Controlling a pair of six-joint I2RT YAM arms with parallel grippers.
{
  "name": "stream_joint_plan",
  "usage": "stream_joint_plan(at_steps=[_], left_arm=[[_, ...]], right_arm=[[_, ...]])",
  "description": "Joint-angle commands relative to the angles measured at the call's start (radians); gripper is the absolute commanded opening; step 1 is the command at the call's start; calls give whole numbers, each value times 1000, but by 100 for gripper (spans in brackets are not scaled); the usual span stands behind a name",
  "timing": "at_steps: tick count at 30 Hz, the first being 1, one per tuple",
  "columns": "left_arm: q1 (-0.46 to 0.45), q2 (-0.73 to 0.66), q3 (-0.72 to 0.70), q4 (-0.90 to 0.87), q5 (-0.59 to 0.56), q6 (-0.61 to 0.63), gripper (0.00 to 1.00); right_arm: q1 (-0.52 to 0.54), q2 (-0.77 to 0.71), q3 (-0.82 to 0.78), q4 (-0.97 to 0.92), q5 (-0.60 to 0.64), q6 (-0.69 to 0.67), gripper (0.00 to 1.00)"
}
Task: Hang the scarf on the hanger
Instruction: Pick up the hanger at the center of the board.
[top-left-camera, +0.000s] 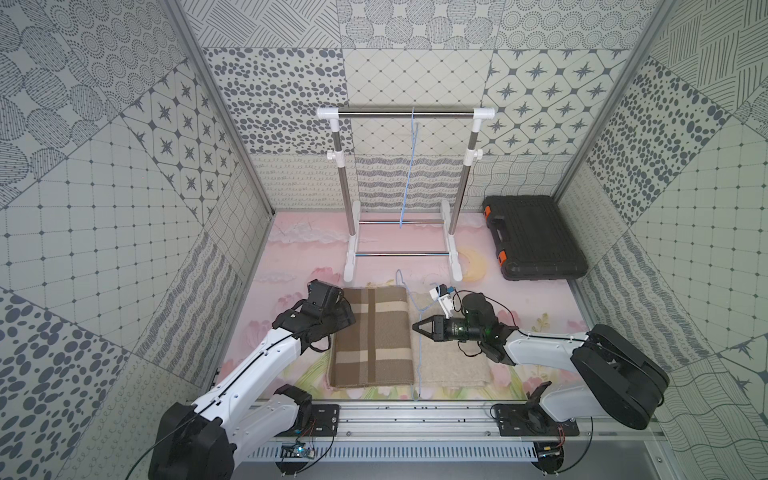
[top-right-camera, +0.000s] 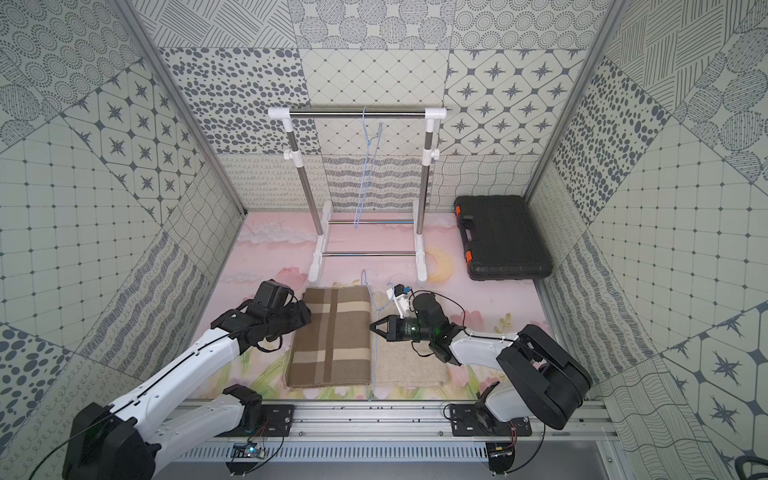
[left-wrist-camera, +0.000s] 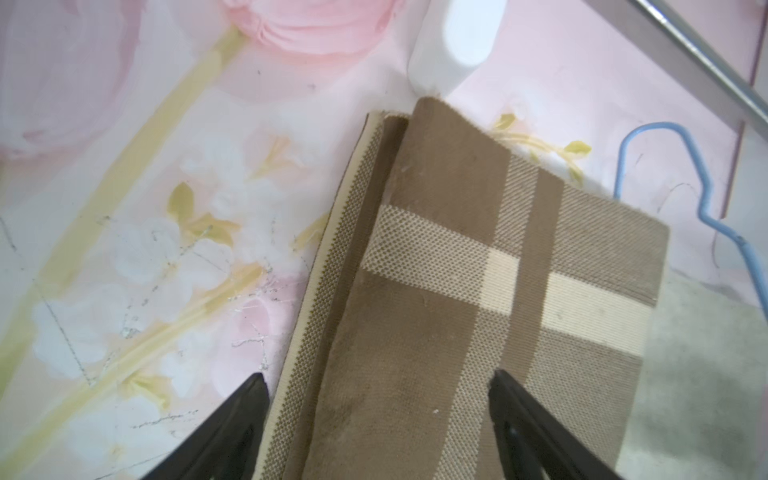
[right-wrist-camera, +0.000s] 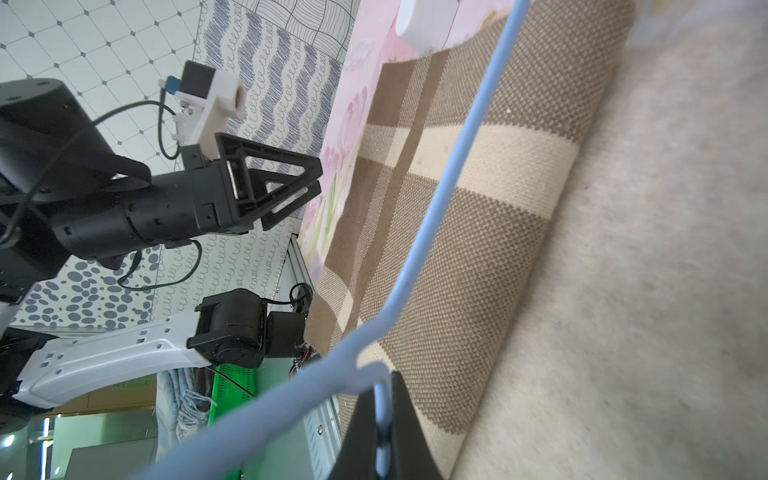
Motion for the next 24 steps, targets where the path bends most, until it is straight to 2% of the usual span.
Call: stream_joint_plan(at_steps=[1, 3, 6, 8, 11, 15, 18, 22, 24], left_arm=[[-70, -13, 55, -60, 44, -94, 76], [-144, -6, 38, -7, 106, -182, 65], [-223, -3, -24, 66, 185, -365, 31], [-265, -14, -74, 129, 216, -453, 15], [-290, 4, -145, 134, 217, -514, 12], [-237, 70, -259, 128, 203, -564, 19], [-211, 103, -282, 77, 161, -553, 24], [-210, 73, -312, 68, 139, -582, 22], [-210, 46, -295, 75, 142, -575, 24]], right_arm=[[9, 29, 21, -69, -8, -30, 0], [9, 39, 36, -85, -12, -37, 0], [9, 47, 73, -127, -14, -55, 0], [10, 47, 90, -151, -13, -67, 0], [6, 27, 107, -195, -11, -80, 0], [5, -58, 114, -282, 7, -90, 0], [4, -139, 130, -380, 28, -111, 0], [7, -209, 193, -473, 38, -131, 0], [12, -215, 237, -512, 36, -145, 0]])
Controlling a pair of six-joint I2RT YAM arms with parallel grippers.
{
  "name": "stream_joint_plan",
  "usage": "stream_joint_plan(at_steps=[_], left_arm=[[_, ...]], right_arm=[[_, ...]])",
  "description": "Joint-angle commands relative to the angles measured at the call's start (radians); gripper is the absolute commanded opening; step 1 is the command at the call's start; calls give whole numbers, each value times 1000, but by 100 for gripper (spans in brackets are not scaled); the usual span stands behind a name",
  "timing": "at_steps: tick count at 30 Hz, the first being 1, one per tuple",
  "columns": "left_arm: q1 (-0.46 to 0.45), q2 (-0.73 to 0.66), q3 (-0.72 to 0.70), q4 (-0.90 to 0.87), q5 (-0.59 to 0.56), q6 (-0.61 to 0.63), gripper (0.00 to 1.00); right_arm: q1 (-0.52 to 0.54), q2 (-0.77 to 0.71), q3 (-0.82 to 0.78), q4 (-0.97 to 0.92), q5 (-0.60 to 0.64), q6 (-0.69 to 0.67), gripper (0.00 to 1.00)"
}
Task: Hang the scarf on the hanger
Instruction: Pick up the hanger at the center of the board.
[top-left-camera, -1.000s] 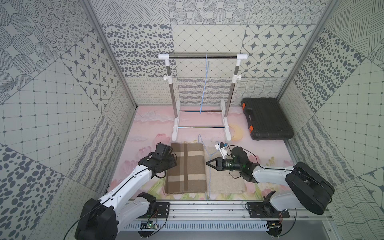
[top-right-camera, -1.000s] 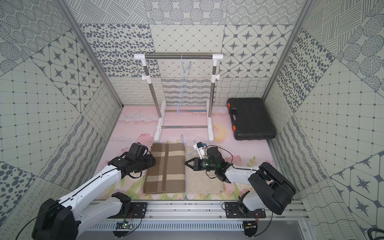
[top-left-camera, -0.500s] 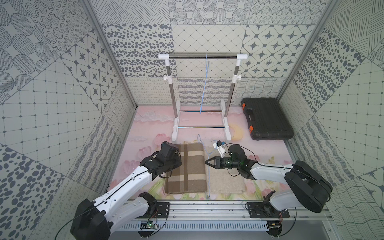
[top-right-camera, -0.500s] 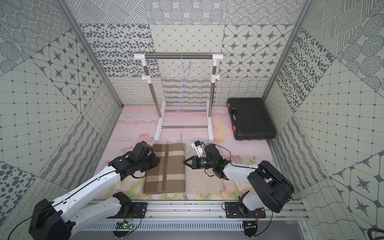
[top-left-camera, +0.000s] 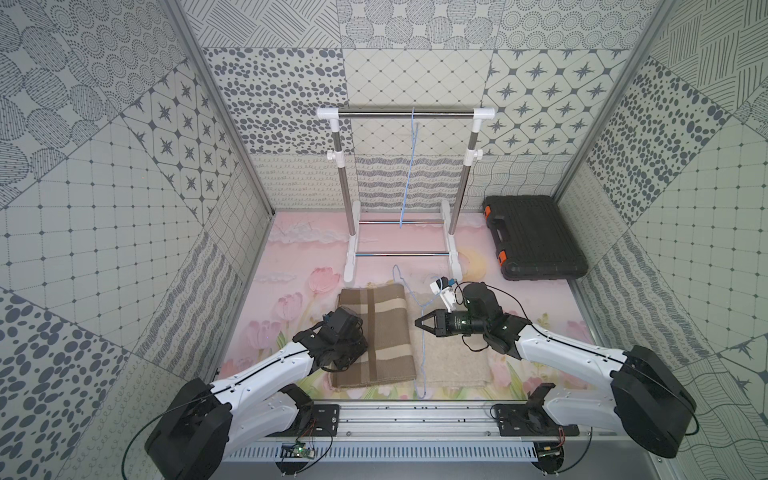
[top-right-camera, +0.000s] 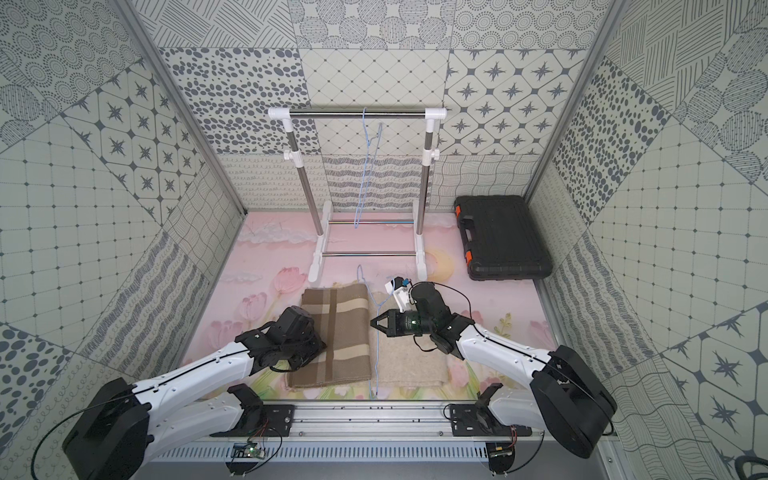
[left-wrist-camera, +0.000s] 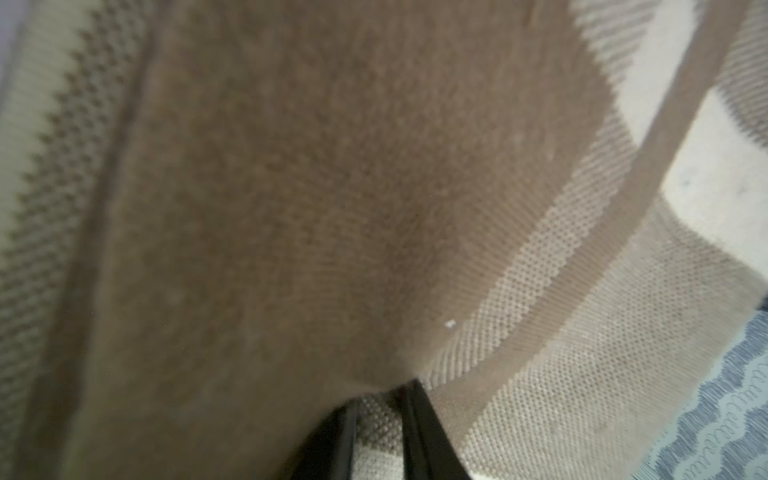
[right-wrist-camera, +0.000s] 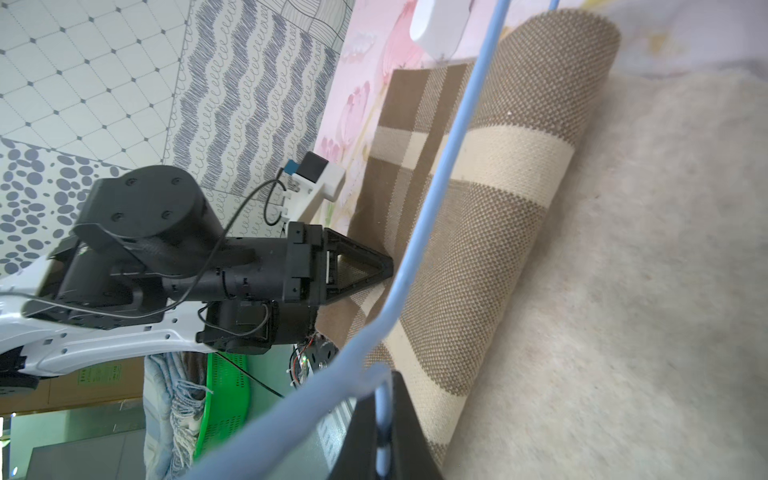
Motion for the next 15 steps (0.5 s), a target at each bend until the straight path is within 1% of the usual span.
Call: stream_joint_plan(at_steps=[1, 3, 5, 6, 10, 12, 15], left_arm=[[13, -24, -14, -168, -48, -63, 26], [12, -73, 28, -181, -46, -35, 35], [12, -154, 73, -202, -58, -23, 47], [12, -198, 98, -221, -74, -17, 50], [12, -318, 237, -357, -165, 15, 56], [11, -348, 305, -413, -201, 38, 58], [13, -372, 387, -432, -233, 81, 58]], right_arm=[[12, -23, 83, -71, 4, -49, 0], [28, -9, 129, -82, 1, -52, 0], [48, 4, 177, -99, 7, -52, 0], [58, 9, 202, -99, 5, -46, 0], [93, 16, 316, -131, 23, -29, 0], [105, 21, 384, -165, 33, -29, 0], [114, 14, 466, -195, 48, -6, 0]])
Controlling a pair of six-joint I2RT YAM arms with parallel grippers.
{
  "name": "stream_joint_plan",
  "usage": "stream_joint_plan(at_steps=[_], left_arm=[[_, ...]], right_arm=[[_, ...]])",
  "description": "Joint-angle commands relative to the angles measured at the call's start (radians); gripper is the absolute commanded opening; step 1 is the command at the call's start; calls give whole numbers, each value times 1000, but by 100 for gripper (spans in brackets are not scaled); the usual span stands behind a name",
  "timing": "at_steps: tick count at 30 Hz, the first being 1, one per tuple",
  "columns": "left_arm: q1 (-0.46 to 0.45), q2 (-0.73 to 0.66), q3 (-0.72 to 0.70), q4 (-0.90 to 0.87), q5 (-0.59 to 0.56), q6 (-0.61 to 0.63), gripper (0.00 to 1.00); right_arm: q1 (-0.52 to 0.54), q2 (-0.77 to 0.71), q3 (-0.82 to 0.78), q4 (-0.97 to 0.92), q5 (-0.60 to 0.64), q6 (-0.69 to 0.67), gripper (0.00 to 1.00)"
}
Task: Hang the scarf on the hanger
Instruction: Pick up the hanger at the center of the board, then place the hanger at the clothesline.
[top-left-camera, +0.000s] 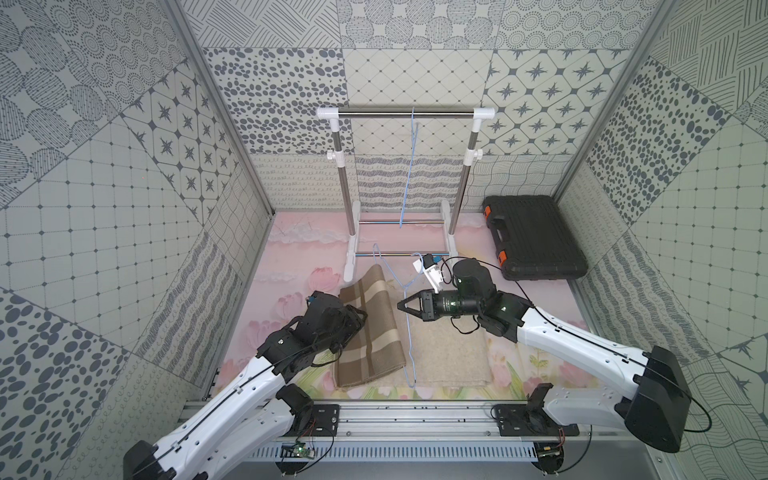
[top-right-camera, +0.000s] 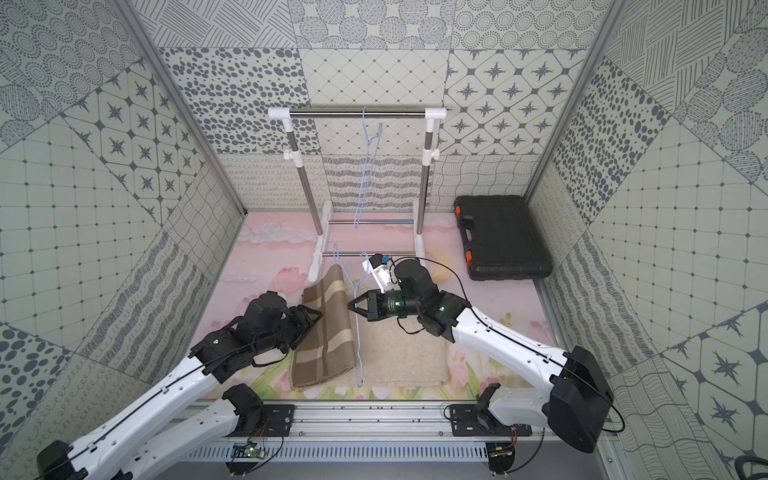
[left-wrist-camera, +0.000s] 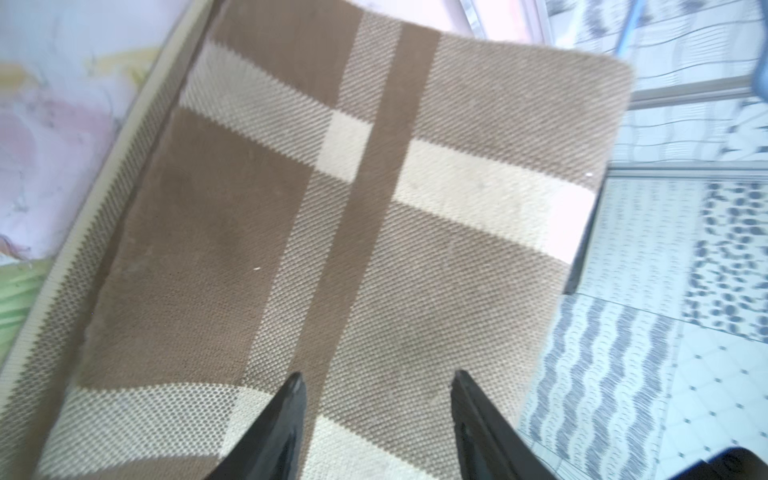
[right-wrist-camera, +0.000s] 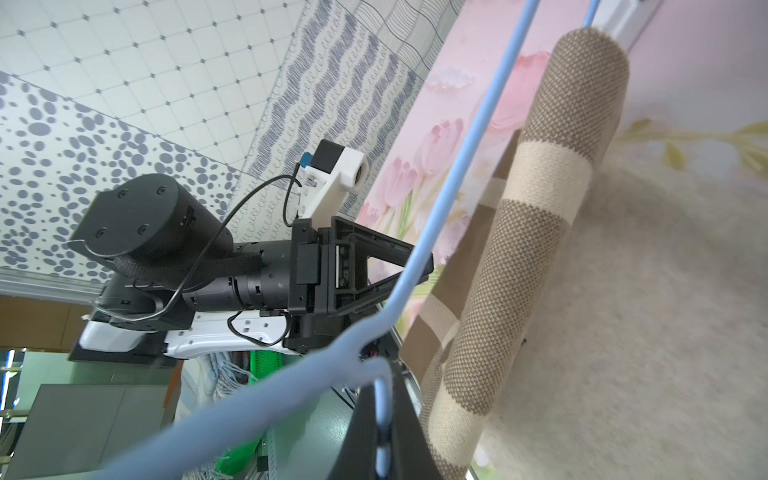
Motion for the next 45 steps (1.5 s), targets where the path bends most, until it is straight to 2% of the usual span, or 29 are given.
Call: stream_joint_plan(at_steps=[1, 7, 12, 16, 18, 22, 25, 28, 33, 37, 41, 45], left_arm=[[13, -54, 138, -195, -128, 102, 58], [13, -29, 324, -150, -110, 255, 55], [13, 41, 497, -88, -21, 412, 51], [13, 96, 607, -45, 39, 488, 49], [13, 121, 644, -15, 68, 497, 49], [-2, 193, 685, 65, 202, 478, 47], [-52, 253, 723, 145, 272, 498, 46], [-84, 299, 784, 153, 313, 540, 45], [-86, 318, 777, 139, 280, 572, 46], [-87, 374, 788, 193, 320, 564, 45], [-89, 456, 860, 187, 332, 586, 45], [-97, 494, 900, 179, 394, 595, 47]], right_arm=[[11, -18, 121, 0, 34, 7, 0], [42, -49, 300, -163, 103, -4, 0], [51, -83, 408, -328, 194, -11, 0], [49, -111, 455, -412, 260, -8, 0], [33, -111, 489, -439, 283, -7, 0], [-23, -71, 575, -507, 302, -31, 0], [-85, -37, 613, -510, 283, -36, 0], [-131, -20, 623, -509, 229, -29, 0], [-116, -64, 567, -509, 181, -4, 0], [-97, -86, 581, -526, 194, 5, 0], [-63, -96, 601, -538, 188, 18, 0], [-54, -34, 650, -537, 187, -33, 0]])
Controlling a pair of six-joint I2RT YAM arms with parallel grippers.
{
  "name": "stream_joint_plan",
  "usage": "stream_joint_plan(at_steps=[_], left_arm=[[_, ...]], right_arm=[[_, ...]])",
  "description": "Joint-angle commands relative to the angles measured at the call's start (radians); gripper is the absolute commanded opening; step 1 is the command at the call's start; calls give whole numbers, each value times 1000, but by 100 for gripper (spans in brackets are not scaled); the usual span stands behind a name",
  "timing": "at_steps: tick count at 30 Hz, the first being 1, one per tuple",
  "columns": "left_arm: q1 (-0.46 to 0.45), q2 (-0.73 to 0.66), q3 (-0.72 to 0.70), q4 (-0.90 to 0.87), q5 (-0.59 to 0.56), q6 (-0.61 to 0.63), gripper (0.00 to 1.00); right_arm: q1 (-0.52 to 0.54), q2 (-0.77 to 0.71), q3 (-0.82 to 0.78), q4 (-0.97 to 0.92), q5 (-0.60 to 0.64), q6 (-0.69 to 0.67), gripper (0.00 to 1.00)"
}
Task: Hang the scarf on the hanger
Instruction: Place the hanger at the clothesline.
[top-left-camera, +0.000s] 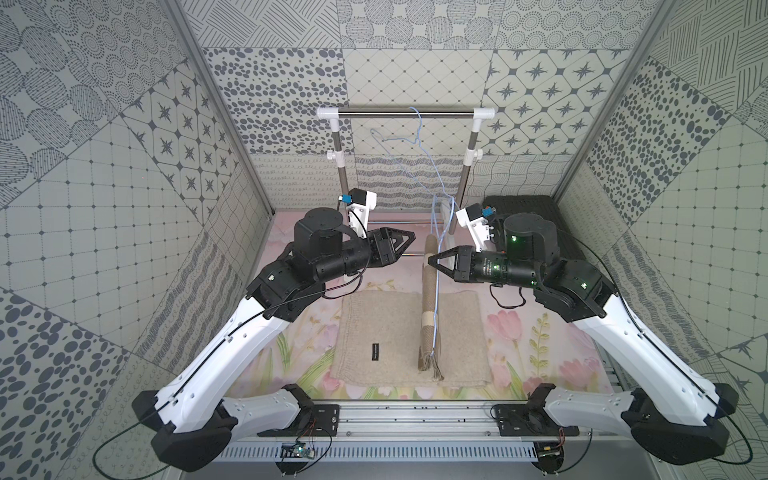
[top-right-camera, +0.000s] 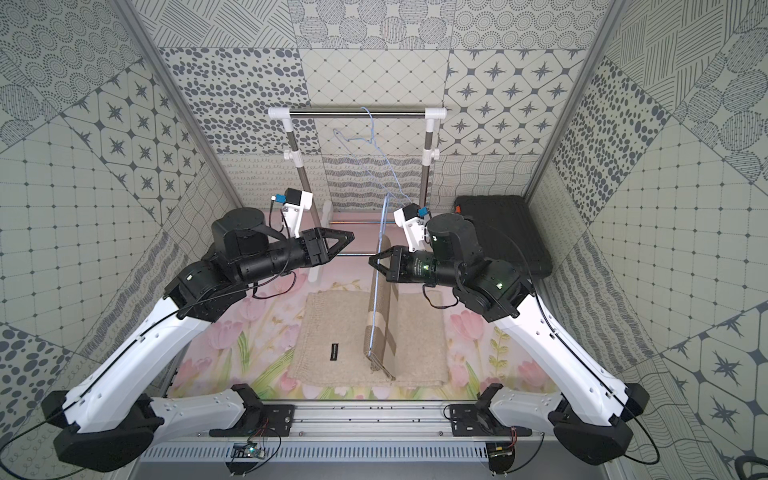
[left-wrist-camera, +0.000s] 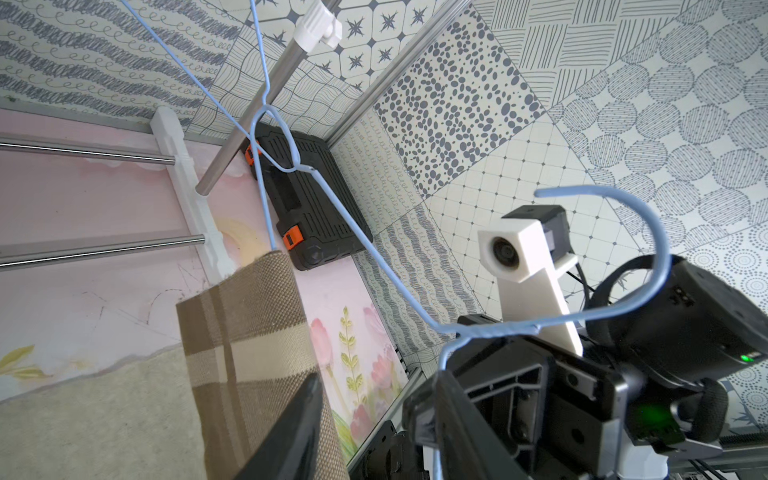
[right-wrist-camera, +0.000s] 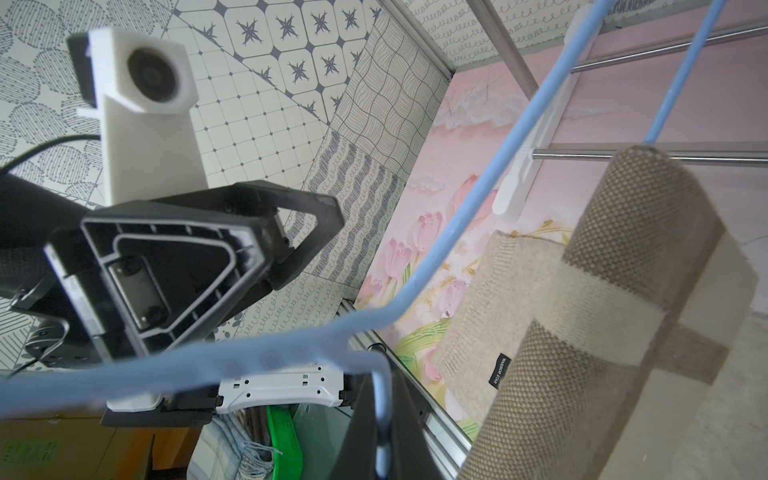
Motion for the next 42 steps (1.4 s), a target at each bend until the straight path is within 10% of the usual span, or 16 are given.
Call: stream_joint_plan(at_steps=[1, 17, 30, 42], left_arm=[[-7, 30, 49, 59, 109, 61, 49], [-10, -129, -106, -193, 47, 223, 61], [-44, -16, -110, -31, -75, 229, 68], [-67, 47, -68, 26, -258, 262, 14]], right_arm=[[-1, 46, 91, 85, -20, -60, 0], [-115, 355, 356, 209, -133, -101, 0], [-115, 382, 368, 254, -190, -83, 0], [-132, 410, 367, 266, -229, -96, 0]])
